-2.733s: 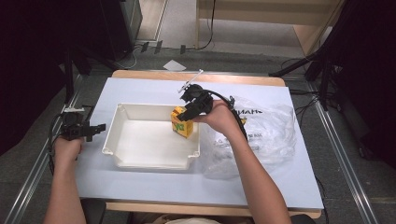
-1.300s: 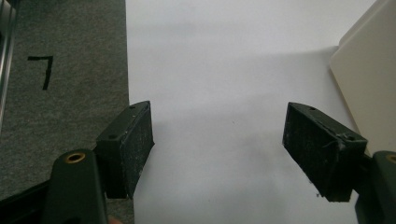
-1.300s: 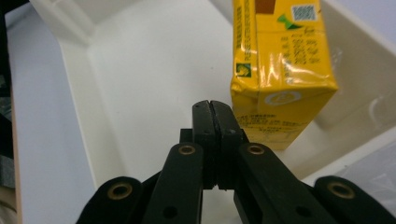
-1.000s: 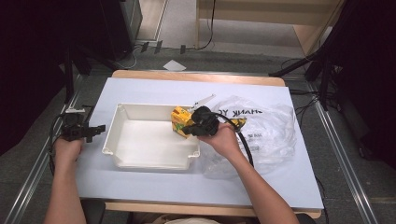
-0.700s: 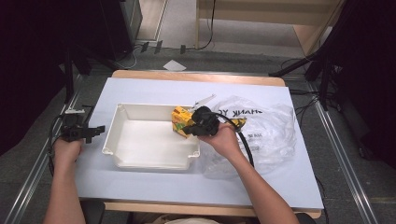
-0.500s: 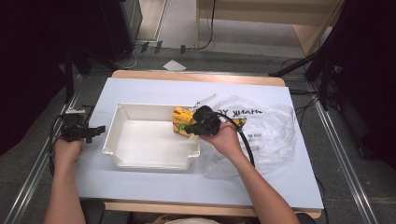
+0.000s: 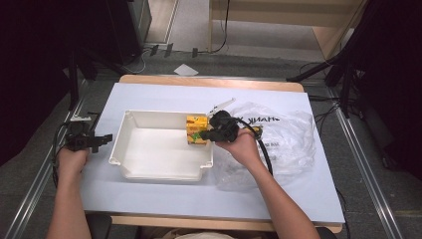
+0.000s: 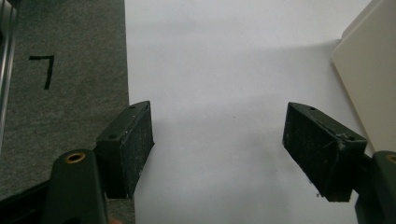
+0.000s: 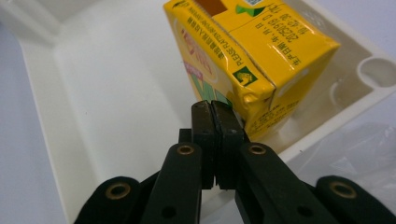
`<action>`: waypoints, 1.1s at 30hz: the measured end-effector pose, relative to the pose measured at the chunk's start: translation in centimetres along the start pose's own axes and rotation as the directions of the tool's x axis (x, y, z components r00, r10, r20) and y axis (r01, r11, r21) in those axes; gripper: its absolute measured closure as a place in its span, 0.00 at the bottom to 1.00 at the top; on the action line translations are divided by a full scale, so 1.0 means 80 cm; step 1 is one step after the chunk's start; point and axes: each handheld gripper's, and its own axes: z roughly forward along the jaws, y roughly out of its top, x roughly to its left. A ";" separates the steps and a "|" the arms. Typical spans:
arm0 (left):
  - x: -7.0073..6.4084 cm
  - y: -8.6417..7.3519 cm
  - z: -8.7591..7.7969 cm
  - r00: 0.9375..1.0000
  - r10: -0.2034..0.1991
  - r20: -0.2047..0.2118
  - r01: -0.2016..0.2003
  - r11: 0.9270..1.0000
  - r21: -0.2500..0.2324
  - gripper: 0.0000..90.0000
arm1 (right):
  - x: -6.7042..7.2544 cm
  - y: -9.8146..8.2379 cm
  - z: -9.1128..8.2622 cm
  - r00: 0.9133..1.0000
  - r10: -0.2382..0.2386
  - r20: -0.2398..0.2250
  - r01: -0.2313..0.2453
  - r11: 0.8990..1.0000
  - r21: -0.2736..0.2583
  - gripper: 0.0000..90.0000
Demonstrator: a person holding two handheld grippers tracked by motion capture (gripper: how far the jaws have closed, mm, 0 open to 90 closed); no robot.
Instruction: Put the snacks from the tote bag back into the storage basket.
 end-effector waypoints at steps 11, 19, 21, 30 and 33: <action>0.000 0.001 0.001 1.000 -0.003 0.004 0.003 1.000 -0.003 0.29 | 0.000 0.000 -0.010 0.999 0.001 -0.042 0.000 1.000 0.013 0.89; 0.002 0.000 0.000 1.000 -0.012 0.000 0.012 1.000 0.001 0.28 | -0.004 -0.005 -0.030 0.997 0.012 -0.074 -0.013 1.000 -0.006 0.72; 0.002 0.000 0.000 1.000 -0.009 0.001 0.009 1.000 0.003 0.27 | -0.006 -0.007 -0.033 0.996 0.012 -0.086 -0.013 1.000 -0.014 0.68; 0.001 -0.001 0.001 1.000 -0.015 -0.005 0.015 1.000 0.003 0.27 | -0.016 -0.015 -0.048 0.997 0.035 -0.063 -0.036 0.999 -0.015 0.61; 0.001 -0.001 0.001 1.000 -0.014 -0.008 0.014 1.000 0.004 0.27 | -0.021 -0.019 -0.055 0.998 0.039 -0.053 -0.040 0.999 -0.019 0.59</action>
